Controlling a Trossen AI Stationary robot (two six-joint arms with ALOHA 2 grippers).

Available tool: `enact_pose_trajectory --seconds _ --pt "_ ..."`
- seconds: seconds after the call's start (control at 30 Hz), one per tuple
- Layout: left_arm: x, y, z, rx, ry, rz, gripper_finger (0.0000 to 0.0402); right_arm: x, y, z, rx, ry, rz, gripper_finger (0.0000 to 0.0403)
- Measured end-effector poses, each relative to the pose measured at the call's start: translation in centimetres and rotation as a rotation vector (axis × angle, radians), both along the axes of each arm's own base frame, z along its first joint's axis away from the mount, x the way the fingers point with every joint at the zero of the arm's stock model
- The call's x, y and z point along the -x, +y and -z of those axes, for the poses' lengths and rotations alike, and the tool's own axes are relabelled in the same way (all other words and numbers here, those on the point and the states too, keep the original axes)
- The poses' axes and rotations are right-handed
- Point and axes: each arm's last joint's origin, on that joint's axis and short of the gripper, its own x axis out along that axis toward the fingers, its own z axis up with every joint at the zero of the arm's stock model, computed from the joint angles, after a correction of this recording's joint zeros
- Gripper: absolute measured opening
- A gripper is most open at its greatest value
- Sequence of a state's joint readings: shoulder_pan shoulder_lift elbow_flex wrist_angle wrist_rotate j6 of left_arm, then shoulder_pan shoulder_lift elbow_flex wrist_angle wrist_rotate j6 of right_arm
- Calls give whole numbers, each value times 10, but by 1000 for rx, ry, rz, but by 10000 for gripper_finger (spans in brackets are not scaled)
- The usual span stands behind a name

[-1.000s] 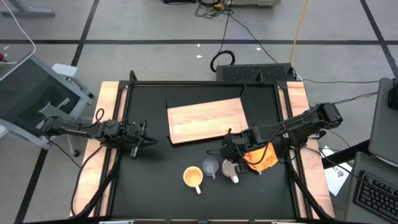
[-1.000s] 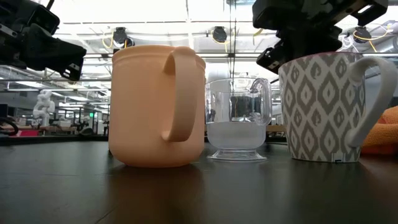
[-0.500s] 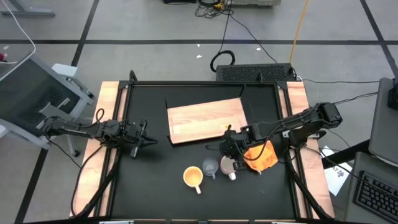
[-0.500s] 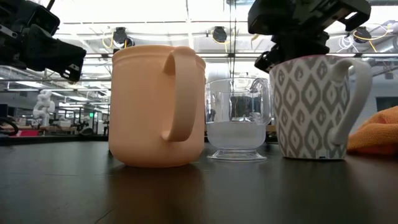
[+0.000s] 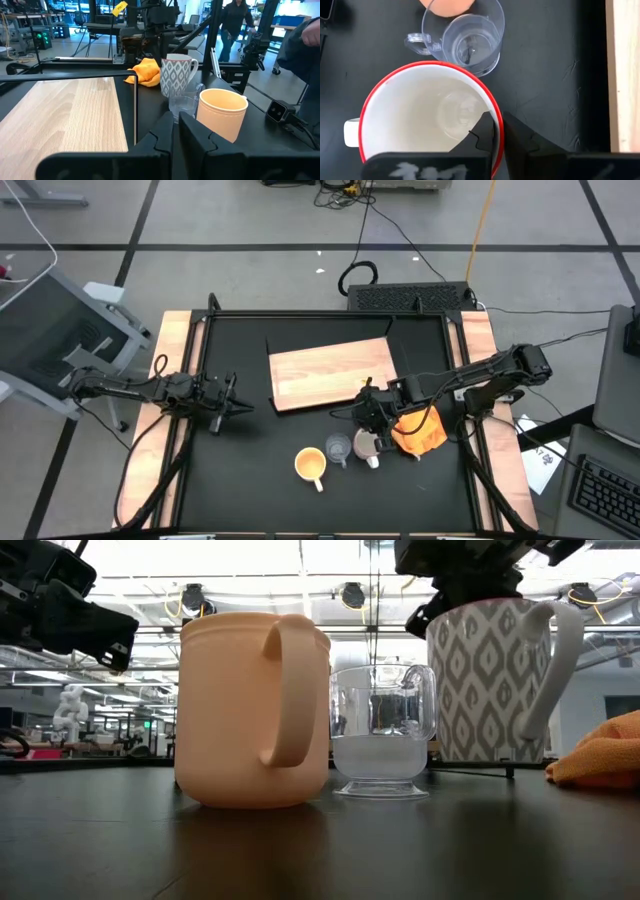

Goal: Stack small to large cups/mugs on shelf
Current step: Put the gray patterned mug on the shelf

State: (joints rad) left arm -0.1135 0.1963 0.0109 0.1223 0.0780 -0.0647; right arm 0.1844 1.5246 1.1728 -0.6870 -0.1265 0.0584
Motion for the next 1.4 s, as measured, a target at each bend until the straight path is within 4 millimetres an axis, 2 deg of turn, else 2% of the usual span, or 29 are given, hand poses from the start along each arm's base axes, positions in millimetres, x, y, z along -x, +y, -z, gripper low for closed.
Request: enact_pose_trajectory --seconds 0.27,0.8,1.17,1.4 --pt "0 0 0 0 0 0 31 0 0 -11 4 12 -3 10" --pt "0 0 0 2 0 0 31 -1 -1 -11 3 12 0 10" --pt "0 0 0 17 2 -1 31 -8 -18 -39 7 -22 37 10" --pt "0 0 0 20 3 -1 31 -7 -35 -47 27 2 61 10"
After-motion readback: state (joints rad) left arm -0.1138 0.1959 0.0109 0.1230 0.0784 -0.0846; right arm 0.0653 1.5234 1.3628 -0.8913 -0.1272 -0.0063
